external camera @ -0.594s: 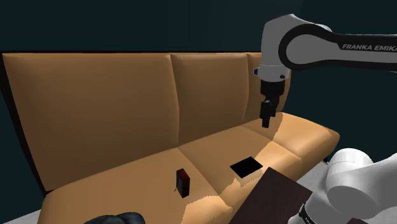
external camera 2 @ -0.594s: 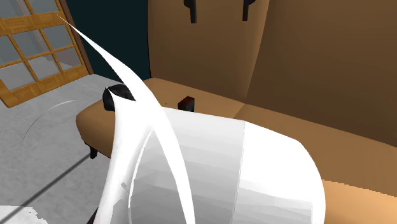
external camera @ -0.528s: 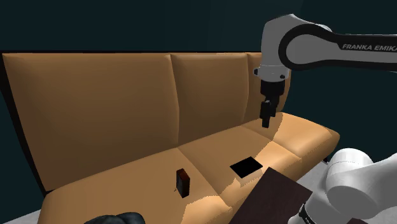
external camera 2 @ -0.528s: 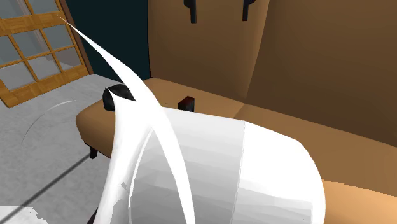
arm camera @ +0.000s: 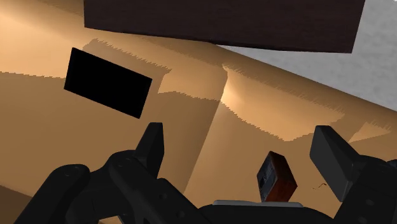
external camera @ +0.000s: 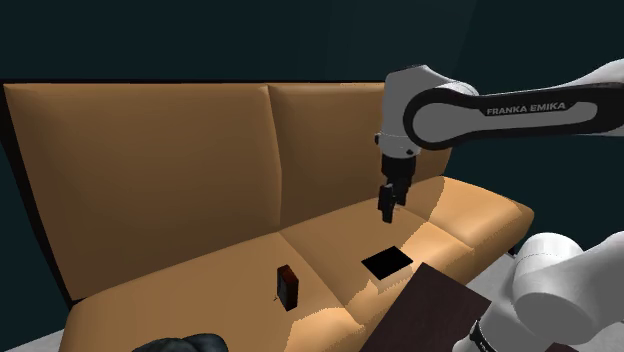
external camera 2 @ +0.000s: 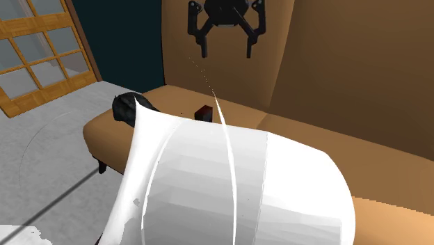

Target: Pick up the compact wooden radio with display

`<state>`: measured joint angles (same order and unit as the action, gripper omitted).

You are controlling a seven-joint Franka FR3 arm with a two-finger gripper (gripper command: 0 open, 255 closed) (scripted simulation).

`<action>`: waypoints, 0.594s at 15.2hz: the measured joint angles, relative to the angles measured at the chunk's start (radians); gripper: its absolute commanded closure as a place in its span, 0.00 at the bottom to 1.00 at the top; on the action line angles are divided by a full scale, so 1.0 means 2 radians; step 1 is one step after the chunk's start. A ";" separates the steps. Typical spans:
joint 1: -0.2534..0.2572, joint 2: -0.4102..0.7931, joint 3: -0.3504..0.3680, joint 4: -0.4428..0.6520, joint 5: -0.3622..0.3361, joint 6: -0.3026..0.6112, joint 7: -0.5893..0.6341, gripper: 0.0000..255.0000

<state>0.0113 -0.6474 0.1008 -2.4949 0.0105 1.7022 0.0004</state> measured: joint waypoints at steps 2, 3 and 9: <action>0.001 0.034 0.007 0.000 0.005 0.038 0.010 0.00; 0.002 0.044 0.010 -0.008 0.008 0.059 0.015 0.00; 0.005 0.145 0.029 -0.010 0.018 0.174 0.043 0.00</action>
<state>0.0208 -0.3584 0.1598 -2.5153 0.0474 2.0494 0.0874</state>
